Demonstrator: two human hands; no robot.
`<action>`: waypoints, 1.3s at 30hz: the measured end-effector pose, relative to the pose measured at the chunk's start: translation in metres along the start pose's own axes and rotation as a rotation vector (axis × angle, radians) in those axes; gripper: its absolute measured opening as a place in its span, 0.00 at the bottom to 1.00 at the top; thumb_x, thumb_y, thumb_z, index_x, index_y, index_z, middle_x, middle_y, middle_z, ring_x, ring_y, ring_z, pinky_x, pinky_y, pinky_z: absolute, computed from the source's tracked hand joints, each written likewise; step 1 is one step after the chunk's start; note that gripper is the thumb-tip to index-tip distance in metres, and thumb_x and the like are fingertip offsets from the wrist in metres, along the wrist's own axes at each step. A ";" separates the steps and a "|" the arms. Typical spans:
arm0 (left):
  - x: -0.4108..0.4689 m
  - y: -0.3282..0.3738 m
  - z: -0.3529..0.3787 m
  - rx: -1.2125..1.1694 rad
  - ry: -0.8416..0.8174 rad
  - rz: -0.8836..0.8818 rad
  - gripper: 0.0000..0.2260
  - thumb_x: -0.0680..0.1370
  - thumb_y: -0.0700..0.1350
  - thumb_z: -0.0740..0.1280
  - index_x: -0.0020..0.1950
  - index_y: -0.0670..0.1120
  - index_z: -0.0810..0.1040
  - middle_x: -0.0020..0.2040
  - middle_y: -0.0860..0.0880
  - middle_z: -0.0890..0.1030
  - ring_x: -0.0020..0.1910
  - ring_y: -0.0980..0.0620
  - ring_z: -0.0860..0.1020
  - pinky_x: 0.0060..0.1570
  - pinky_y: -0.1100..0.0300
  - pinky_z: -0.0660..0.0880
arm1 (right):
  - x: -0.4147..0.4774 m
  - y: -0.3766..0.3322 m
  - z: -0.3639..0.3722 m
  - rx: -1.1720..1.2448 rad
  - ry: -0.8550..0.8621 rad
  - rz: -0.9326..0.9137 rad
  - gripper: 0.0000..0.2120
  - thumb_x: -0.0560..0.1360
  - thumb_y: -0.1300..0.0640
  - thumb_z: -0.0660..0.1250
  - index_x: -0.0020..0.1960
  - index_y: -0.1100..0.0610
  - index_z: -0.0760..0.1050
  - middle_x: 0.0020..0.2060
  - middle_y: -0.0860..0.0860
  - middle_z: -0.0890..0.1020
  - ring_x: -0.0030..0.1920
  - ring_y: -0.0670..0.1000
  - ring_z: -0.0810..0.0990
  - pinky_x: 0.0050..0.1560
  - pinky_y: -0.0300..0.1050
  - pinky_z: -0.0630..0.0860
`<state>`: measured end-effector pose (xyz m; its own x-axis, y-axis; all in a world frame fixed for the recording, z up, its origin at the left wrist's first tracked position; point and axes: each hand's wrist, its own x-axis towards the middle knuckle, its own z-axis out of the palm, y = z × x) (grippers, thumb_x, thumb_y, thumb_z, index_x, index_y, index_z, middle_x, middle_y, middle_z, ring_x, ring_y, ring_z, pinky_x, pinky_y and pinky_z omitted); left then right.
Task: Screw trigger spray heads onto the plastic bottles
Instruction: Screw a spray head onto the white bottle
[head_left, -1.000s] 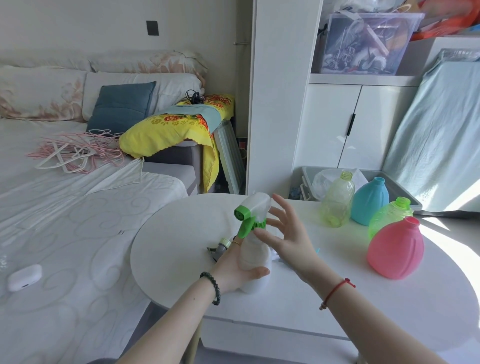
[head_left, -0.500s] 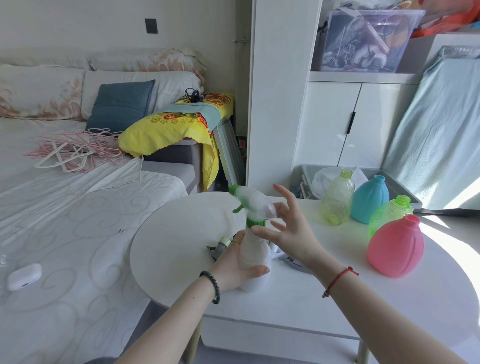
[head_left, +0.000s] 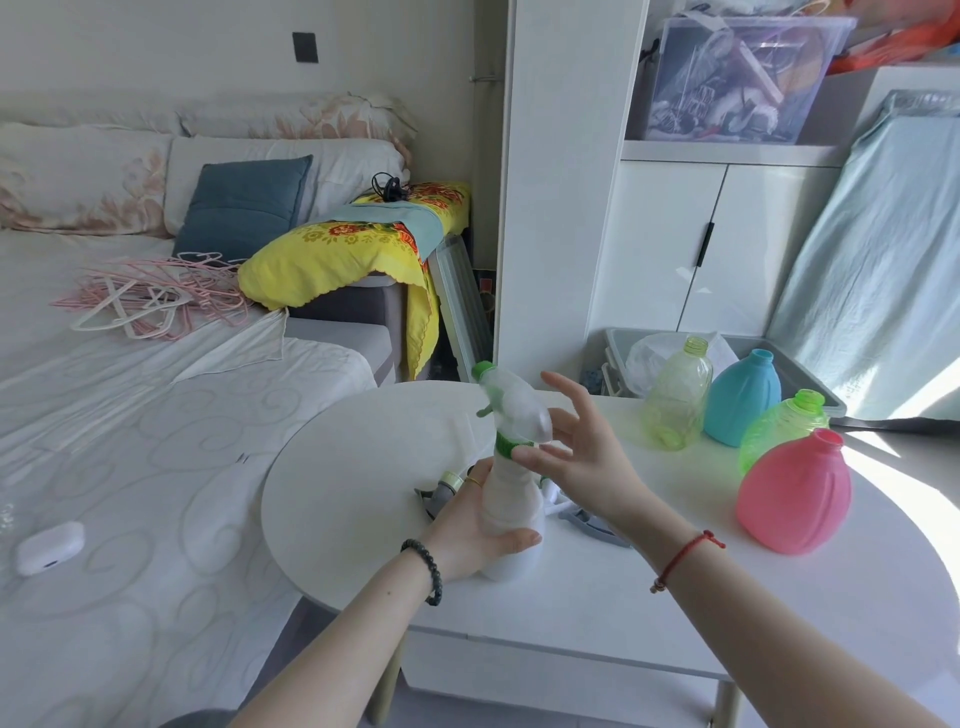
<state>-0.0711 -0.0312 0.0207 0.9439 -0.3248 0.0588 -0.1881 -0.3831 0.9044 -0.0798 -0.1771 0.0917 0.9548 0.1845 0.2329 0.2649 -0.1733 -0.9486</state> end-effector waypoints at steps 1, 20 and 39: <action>0.000 0.000 0.000 -0.002 0.002 0.002 0.31 0.68 0.44 0.74 0.65 0.48 0.61 0.61 0.50 0.71 0.57 0.56 0.71 0.47 0.75 0.67 | 0.001 -0.001 0.001 -0.023 0.033 0.001 0.35 0.66 0.63 0.73 0.63 0.41 0.59 0.48 0.50 0.78 0.51 0.50 0.78 0.64 0.58 0.71; -0.002 0.000 0.001 -0.068 -0.020 -0.012 0.36 0.63 0.50 0.73 0.66 0.49 0.59 0.64 0.48 0.71 0.62 0.54 0.70 0.58 0.60 0.68 | 0.000 -0.001 -0.004 -0.051 -0.205 0.066 0.12 0.74 0.62 0.65 0.57 0.59 0.75 0.54 0.56 0.81 0.56 0.53 0.79 0.59 0.44 0.75; -0.004 0.003 0.004 0.019 -0.008 0.001 0.37 0.65 0.48 0.74 0.68 0.49 0.58 0.65 0.51 0.71 0.64 0.54 0.70 0.65 0.51 0.68 | -0.004 0.001 0.017 -0.162 0.048 0.055 0.10 0.70 0.57 0.70 0.49 0.59 0.74 0.47 0.55 0.82 0.48 0.54 0.80 0.48 0.41 0.75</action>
<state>-0.0760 -0.0343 0.0213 0.9415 -0.3322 0.0561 -0.1943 -0.3992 0.8960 -0.0854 -0.1615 0.0867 0.9729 0.1244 0.1951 0.2263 -0.3362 -0.9142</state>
